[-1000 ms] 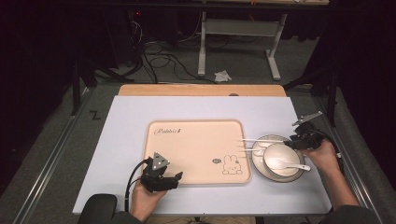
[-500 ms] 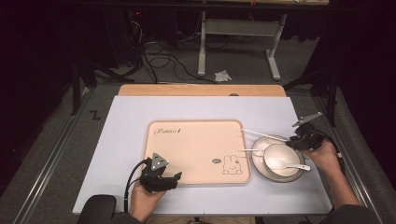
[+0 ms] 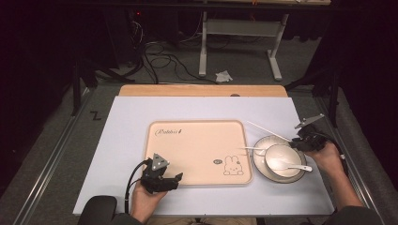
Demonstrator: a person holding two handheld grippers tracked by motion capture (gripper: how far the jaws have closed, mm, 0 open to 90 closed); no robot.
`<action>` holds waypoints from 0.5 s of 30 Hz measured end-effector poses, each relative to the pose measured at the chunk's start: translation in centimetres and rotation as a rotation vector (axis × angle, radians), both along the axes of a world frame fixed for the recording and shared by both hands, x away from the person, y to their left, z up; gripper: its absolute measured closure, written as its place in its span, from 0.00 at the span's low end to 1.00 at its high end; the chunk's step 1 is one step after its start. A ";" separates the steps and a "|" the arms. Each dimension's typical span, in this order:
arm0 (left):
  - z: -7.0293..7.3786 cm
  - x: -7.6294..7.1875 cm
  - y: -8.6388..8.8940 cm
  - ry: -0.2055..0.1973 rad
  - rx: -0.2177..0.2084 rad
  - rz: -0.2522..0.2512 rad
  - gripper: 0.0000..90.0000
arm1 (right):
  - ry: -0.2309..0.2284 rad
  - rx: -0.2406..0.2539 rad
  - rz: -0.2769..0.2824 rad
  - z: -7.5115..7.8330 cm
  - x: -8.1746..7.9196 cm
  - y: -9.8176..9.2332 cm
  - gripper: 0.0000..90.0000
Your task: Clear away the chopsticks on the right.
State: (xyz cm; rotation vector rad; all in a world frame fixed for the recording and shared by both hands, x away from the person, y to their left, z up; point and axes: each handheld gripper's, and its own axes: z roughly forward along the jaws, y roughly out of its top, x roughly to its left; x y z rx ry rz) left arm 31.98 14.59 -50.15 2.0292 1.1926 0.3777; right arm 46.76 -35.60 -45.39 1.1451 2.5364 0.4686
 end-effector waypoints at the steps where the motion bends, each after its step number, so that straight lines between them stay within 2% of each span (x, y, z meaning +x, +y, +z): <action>1: 0.0 0.0 0.0 0.000 0.001 0.000 0.32 | -0.002 0.005 -0.004 0.0 0.0 0.0 0.87; 7: 0.0 0.0 0.0 -0.002 -0.001 0.002 0.32 | -0.015 -0.012 -0.001 0.0 -0.1 -0.1 0.93; 15: 0.0 0.0 0.0 -0.001 0.001 0.001 0.32 | -0.027 -0.013 0.004 0.0 -0.2 -0.2 0.95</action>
